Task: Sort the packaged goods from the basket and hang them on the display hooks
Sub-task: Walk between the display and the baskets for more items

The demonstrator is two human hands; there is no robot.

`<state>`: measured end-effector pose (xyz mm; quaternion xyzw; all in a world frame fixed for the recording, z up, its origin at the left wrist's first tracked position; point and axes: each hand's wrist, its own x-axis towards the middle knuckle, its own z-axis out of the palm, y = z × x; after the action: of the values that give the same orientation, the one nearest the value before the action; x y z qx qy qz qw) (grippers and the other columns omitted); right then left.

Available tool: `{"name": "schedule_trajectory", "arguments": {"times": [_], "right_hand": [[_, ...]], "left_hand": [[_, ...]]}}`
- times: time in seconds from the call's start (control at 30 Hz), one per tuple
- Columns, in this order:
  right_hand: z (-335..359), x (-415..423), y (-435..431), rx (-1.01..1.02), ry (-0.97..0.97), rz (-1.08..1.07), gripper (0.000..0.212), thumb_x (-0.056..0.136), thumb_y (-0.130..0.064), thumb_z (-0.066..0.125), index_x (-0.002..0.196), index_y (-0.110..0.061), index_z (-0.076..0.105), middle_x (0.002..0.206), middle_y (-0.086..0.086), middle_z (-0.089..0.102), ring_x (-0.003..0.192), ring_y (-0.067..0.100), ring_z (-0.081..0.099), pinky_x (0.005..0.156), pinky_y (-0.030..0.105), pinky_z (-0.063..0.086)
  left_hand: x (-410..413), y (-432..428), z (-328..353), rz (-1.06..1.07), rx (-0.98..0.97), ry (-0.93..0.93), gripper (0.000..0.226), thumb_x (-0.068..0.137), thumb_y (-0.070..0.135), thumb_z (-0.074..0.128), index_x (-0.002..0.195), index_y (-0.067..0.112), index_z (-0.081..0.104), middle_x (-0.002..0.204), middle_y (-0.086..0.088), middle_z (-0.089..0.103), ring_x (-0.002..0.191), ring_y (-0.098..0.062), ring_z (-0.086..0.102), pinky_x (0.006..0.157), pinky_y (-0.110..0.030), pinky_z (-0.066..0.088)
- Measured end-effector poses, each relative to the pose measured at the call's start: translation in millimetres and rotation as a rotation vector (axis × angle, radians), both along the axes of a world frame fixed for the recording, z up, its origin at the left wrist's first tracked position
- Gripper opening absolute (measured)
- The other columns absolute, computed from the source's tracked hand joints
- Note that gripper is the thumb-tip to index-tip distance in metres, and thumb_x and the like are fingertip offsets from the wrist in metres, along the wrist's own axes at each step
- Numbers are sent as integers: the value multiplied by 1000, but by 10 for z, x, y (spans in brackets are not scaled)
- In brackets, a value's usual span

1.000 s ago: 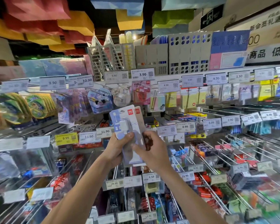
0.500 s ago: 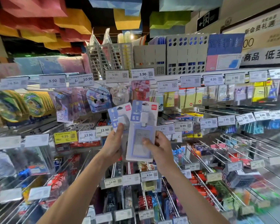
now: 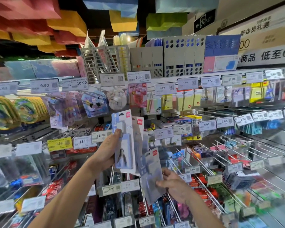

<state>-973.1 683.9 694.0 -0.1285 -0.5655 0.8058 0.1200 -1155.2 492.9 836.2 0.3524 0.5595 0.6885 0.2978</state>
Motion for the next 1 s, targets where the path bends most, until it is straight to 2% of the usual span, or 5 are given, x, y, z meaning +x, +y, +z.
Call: {"name": "schedule_trajectory", "arguments": {"times": [0.07,0.23,0.4,0.63,1.0], "right_hand": [[0,4,65,17,-6,28,58,67,6,80,120,2,58,110,19,72,106,36,66,99,48,51],[-102,14,180,39,-85,-82,50,70,8,81,116,-3,65,107,16,76,98,34,71,91,49,57],[122,-295,55,168,17,-159,35,82,8,77,113,-3,68,103,10,77,90,23,75,76,37,61],[248,-565,58,162,79,-245,43,80,-10,85,118,-5,65,111,13,76,101,38,73,88,60,59],[342,-1117,202,428,-149,-315,37,94,-31,72,122,-11,60,113,4,70,107,27,66,99,48,55]], "left_hand": [[13,-6,18,2,-18,11,78,78,81,66,124,19,73,122,-34,66,98,-41,56,81,-50,46],[-13,-9,7,22,-5,-50,59,97,61,45,131,19,68,126,-23,69,113,-42,67,110,-71,37],[-12,36,-6,52,-29,-52,66,94,61,41,138,15,59,128,-21,70,112,-37,71,98,-56,56],[-15,25,-19,97,-43,-63,61,98,61,39,138,21,60,134,-21,66,126,-46,60,110,-70,39],[-16,30,-21,90,-55,13,76,87,77,52,141,25,61,129,-23,68,113,-51,56,104,-70,39]]}}
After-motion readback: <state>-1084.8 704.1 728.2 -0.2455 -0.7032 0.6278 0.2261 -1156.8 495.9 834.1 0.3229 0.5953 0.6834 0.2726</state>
